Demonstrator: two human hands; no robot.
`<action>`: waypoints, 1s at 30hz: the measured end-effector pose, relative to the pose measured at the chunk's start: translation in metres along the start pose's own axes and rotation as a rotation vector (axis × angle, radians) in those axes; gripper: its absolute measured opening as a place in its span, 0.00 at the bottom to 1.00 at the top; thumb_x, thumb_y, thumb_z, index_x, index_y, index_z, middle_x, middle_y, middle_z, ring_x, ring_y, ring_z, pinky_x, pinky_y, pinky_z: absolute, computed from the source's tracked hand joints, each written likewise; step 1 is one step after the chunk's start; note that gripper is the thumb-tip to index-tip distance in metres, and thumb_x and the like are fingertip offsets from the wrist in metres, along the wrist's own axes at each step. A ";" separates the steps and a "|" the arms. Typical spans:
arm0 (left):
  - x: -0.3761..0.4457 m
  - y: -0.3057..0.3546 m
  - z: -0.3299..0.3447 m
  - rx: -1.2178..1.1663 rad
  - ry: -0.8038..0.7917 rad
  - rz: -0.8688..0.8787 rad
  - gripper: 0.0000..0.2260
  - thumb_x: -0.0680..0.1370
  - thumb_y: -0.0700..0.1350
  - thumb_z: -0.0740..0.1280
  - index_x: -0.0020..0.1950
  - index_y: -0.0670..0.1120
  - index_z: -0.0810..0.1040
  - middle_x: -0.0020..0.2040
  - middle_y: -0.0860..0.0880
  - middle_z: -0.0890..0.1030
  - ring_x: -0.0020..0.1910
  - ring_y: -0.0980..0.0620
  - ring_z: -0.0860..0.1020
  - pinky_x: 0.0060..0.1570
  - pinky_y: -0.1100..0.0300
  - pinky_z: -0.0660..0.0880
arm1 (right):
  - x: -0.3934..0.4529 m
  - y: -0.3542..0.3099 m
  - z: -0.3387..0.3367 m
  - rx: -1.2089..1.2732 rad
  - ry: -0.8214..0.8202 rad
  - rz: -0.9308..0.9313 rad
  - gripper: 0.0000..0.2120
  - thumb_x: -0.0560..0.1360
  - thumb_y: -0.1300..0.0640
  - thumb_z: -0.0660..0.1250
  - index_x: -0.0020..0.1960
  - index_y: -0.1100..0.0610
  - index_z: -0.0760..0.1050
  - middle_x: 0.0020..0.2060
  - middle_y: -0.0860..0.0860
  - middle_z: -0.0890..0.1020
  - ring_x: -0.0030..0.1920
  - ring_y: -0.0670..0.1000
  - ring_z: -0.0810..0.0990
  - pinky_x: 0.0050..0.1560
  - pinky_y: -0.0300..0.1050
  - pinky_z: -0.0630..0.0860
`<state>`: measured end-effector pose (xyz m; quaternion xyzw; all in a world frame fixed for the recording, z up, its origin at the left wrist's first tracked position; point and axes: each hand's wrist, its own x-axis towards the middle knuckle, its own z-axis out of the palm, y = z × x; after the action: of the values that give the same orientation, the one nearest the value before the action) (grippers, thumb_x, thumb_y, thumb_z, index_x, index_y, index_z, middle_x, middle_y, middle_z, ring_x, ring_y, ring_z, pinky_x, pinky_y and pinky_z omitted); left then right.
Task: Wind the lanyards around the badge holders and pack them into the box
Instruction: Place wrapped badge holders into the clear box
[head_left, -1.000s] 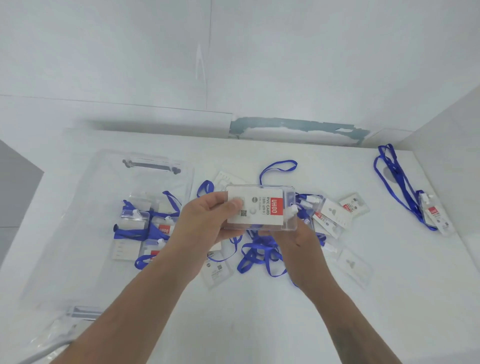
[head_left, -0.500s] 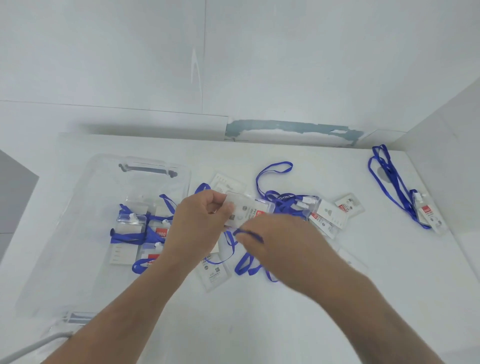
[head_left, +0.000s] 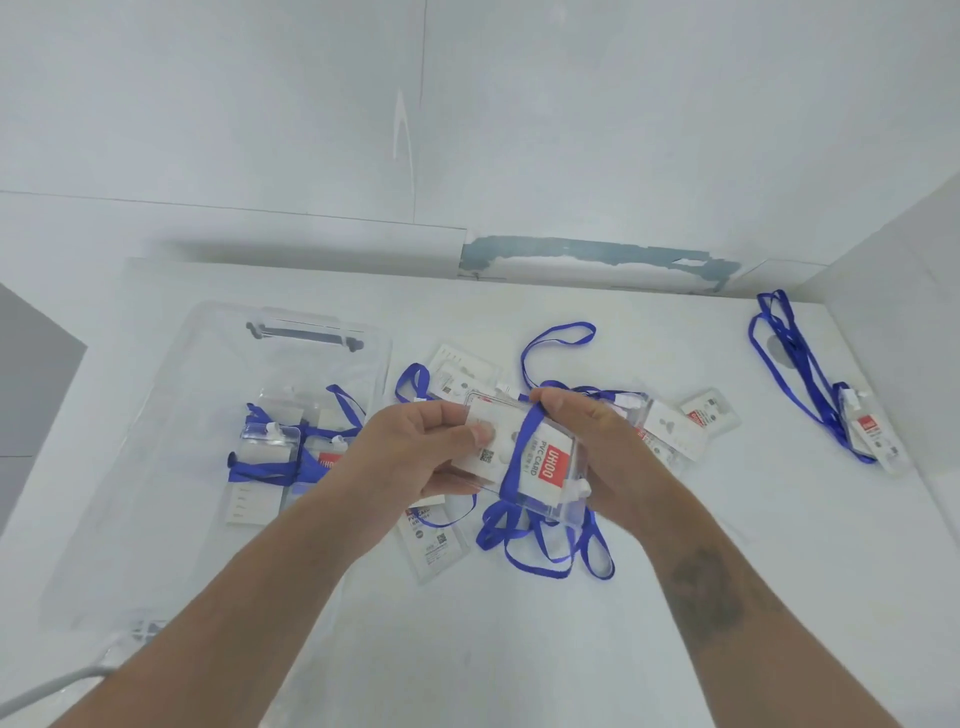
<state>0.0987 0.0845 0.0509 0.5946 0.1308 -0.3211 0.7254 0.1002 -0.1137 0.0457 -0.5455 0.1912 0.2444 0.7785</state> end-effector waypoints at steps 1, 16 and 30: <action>0.001 -0.001 0.000 -0.023 -0.011 -0.009 0.04 0.75 0.41 0.72 0.49 0.42 0.83 0.39 0.47 0.86 0.36 0.51 0.83 0.38 0.60 0.81 | -0.001 0.007 -0.001 0.102 -0.062 0.036 0.09 0.74 0.55 0.66 0.43 0.53 0.85 0.44 0.54 0.86 0.44 0.54 0.85 0.43 0.50 0.82; 0.024 0.019 -0.003 0.246 0.308 0.191 0.01 0.77 0.41 0.71 0.46 0.44 0.81 0.41 0.48 0.86 0.38 0.51 0.86 0.38 0.58 0.83 | -0.056 0.053 0.061 -0.810 0.272 -0.227 0.14 0.80 0.48 0.62 0.41 0.55 0.77 0.36 0.50 0.77 0.35 0.47 0.73 0.34 0.36 0.73; 0.005 0.016 -0.016 0.279 0.036 0.055 0.03 0.75 0.41 0.73 0.48 0.44 0.83 0.42 0.47 0.87 0.40 0.48 0.86 0.42 0.55 0.82 | -0.011 -0.031 0.019 -0.606 0.177 -0.282 0.02 0.71 0.60 0.75 0.44 0.54 0.84 0.37 0.49 0.87 0.36 0.47 0.85 0.33 0.34 0.77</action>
<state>0.1159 0.0994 0.0563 0.6987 0.0814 -0.3052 0.6419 0.1107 -0.1067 0.0816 -0.7922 0.0996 0.1320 0.5874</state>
